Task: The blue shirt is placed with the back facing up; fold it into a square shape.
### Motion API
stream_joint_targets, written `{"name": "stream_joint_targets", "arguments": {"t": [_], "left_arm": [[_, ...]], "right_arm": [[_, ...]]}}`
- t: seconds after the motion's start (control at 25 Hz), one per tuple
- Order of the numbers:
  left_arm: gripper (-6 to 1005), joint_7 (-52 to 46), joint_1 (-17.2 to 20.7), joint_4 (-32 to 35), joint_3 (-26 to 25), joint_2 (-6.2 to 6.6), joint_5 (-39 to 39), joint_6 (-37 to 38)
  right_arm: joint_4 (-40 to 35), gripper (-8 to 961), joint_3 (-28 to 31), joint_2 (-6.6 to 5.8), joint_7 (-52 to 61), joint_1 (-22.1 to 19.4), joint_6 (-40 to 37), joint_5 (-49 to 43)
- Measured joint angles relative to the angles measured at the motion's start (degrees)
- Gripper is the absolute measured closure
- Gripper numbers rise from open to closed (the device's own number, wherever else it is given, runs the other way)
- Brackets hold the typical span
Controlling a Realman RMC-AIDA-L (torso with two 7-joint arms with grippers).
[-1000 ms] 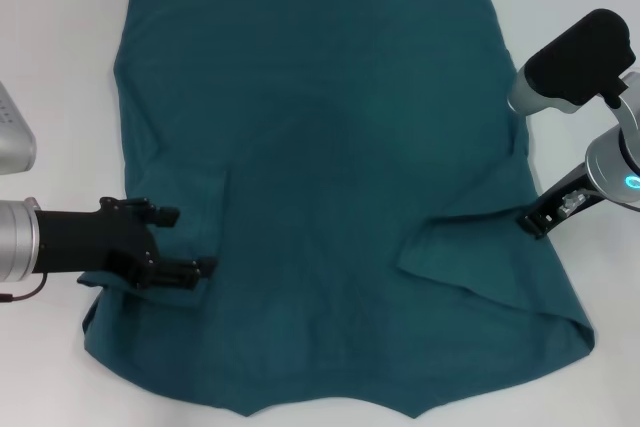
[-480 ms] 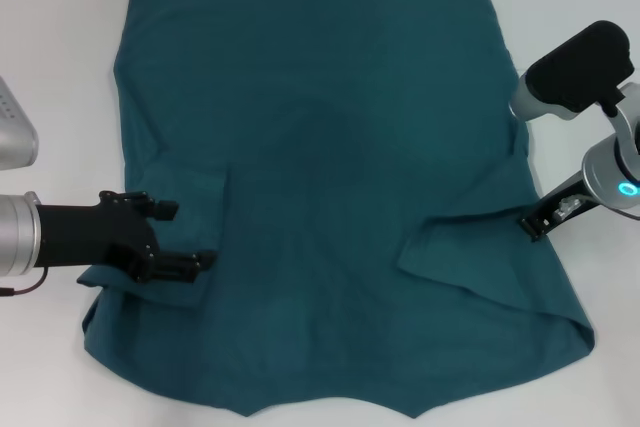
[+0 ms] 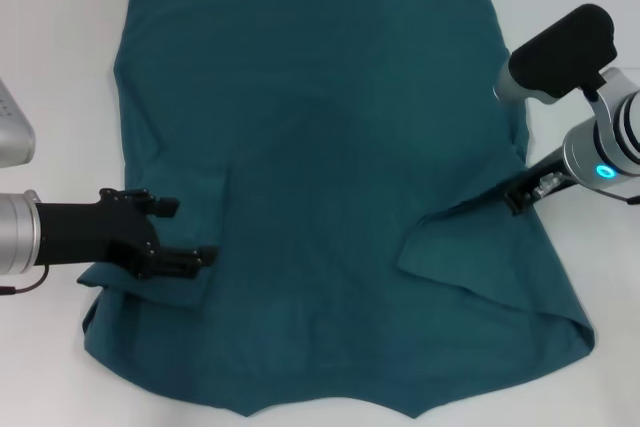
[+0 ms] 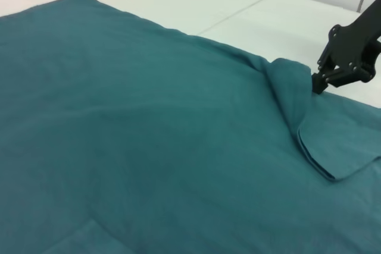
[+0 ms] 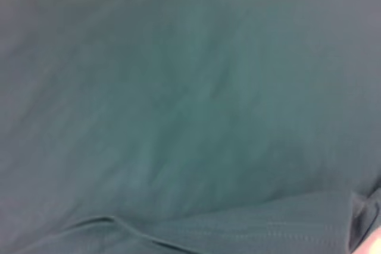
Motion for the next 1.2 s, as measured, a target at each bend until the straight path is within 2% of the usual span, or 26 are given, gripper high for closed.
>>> {"name": "stream_joint_targets", "arguments": {"t": [0.28, 0.56, 0.72, 0.84, 1.0, 1.2], "left_arm": [[119, 0.0, 0.5, 0.5, -0.1, 0.0, -0.6, 0.1], [120, 0.0, 1.1, 0.7, -0.6, 0.0, -0.7, 0.1], [121, -0.1, 1.2, 1.0, -2.5, 0.14, -0.8, 0.5], [121, -0.6, 1.3, 2.1, -4.3, 0.21, -0.8, 2.1], [122, -4.3, 2.0, 5.9, -6.8, 0.07, -0.6, 5.6], [123, -17.9, 4.3, 14.0, -6.9, 0.53, 0.5, 9.5]], "right_arm": [[0.8, 954, -0.9, 0.11, -0.4, 1.4, 5.3, 3.0], [8.0, 954, -1.6, 0.19, -1.7, 6.6, 9.5, 5.3], [8.8, 954, -1.7, 0.27, -1.8, 7.3, 11.1, 6.2], [4.6, 955, -1.4, -0.07, -1.8, 5.4, 9.2, 7.4], [-5.8, 955, -1.1, -0.16, -1.8, 0.4, 3.3, 7.5], [-15.5, 955, -1.4, -0.15, -1.8, -4.8, -2.3, 7.5]]}}
